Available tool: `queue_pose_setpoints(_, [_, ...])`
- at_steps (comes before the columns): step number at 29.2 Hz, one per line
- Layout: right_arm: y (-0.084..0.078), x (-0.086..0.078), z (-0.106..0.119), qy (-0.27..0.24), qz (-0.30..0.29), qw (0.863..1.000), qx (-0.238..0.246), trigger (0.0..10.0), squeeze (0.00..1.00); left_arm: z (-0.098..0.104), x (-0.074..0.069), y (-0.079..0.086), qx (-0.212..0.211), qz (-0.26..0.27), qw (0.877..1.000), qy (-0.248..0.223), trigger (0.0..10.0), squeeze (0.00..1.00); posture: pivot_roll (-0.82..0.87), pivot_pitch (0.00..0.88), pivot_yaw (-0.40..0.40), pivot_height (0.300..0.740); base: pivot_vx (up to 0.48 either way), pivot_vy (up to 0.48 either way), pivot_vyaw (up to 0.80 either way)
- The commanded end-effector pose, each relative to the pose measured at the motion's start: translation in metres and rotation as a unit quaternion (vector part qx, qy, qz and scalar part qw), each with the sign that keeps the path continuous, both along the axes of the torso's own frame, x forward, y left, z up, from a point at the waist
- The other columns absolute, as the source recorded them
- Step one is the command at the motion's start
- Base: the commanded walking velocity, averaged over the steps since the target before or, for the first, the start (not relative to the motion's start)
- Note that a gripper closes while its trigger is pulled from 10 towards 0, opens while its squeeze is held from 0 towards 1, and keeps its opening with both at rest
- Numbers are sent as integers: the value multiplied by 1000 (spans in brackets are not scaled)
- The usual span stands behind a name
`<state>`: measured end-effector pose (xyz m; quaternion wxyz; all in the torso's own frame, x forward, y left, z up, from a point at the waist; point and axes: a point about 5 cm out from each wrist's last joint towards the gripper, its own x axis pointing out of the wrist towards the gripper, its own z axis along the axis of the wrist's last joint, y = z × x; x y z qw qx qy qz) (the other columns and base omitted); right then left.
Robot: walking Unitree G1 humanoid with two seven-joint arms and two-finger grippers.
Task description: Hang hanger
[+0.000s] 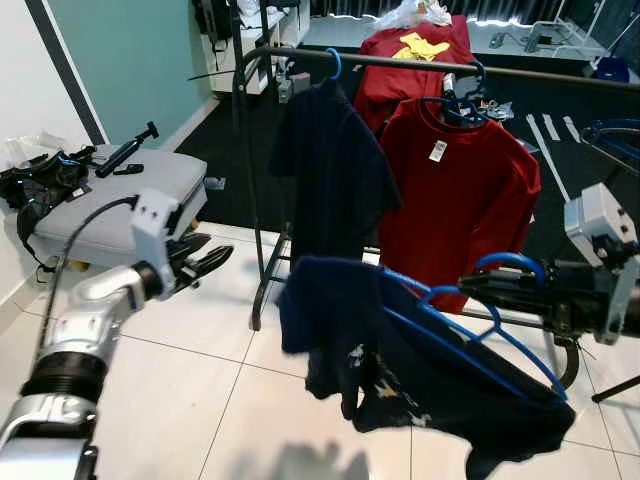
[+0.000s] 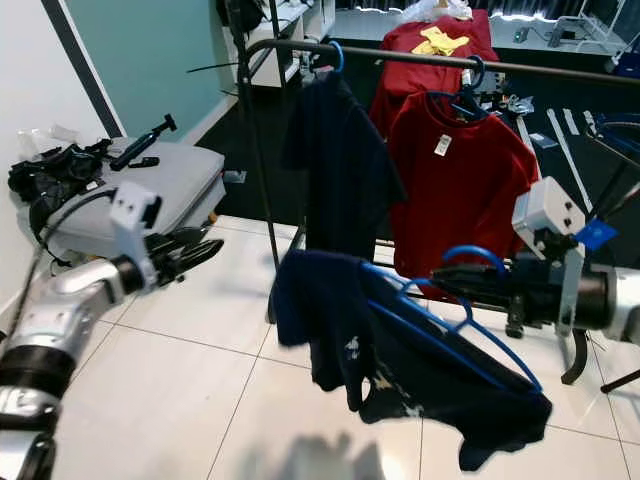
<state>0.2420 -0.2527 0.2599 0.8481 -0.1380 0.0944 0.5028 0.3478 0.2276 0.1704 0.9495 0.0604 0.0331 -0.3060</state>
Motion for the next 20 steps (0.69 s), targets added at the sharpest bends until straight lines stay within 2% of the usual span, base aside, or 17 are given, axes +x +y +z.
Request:
queue_pose_setpoints(1, [-4,-2,1,10,3,1000,-14,0,0,3,-8,7,37,-36,999,-2,10000,1000,-35,84,16,740,0,0,0])
queue_pose_setpoints(3, [-9,-5,-1,25,6,999,-25,0,0,9,-19,15,79,-84,993,-6,10000,1000,-35,84,16,740,0,0,0])
queue_pose_setpoints(4, [-10,-7,-3,39,13,999,-34,0,0,18,-23,15,79,-112,991,-15,10000,1000,-35,84,16,740,0,0,0])
queue_pose_setpoints(6, [-10,-8,-4,48,18,998,-39,0,0,24,-25,13,72,-125,989,-22,10000,1000,-35,84,16,740,0,0,0])
queue_pose_setpoints(8, [-7,-10,-9,69,41,996,-46,0,0,35,-32,-1,76,-183,979,-45,10000,976,-31,81,14,740,0,0,0])
queue_pose_setpoints(9, [-7,-10,-9,69,41,996,-46,0,0,35,-32,-1,76,-183,979,-45,10000,976,-31,81,14,740,0,0,0])
queue_pose_setpoints(10, [-3,-9,-10,71,56,995,-48,0,0,40,-33,-18,81,-217,971,-64,10000,0,-24,74,13,740,0,0,0])
queue_pose_setpoints(12, [-3,-9,-10,71,56,995,-48,0,0,40,-33,-18,81,-217,971,-64,10000,0,-24,74,13,740,0,0,0])
queue_pose_setpoints(13, [1,-7,-11,73,72,993,-52,0,0,46,-34,-38,80,-257,960,-83,10000,0,-22,72,13,740,0,0,0])
queue_pose_setpoints(15, [1,-7,-11,73,72,993,-52,0,0,46,-34,-38,80,-257,960,-83,10000,0,-22,72,13,740,0,0,0])
queue_pose_setpoints(18, [16,6,-8,53,105,991,-62,0,0,52,-35,-99,74,-351,927,-110,10000,0,-22,65,22,740,0,0,0])
queue_pose_setpoints(19, [16,6,-8,53,105,991,-62,0,0,52,-35,-99,74,-351,927,-110,10000,0,-22,65,22,740,0,0,0])
queue_pose_setpoints(20, [18,10,-7,42,106,991,-64,0,0,51,-36,-110,72,-366,922,-110,10000,0,-22,64,24,740,0,0,0])
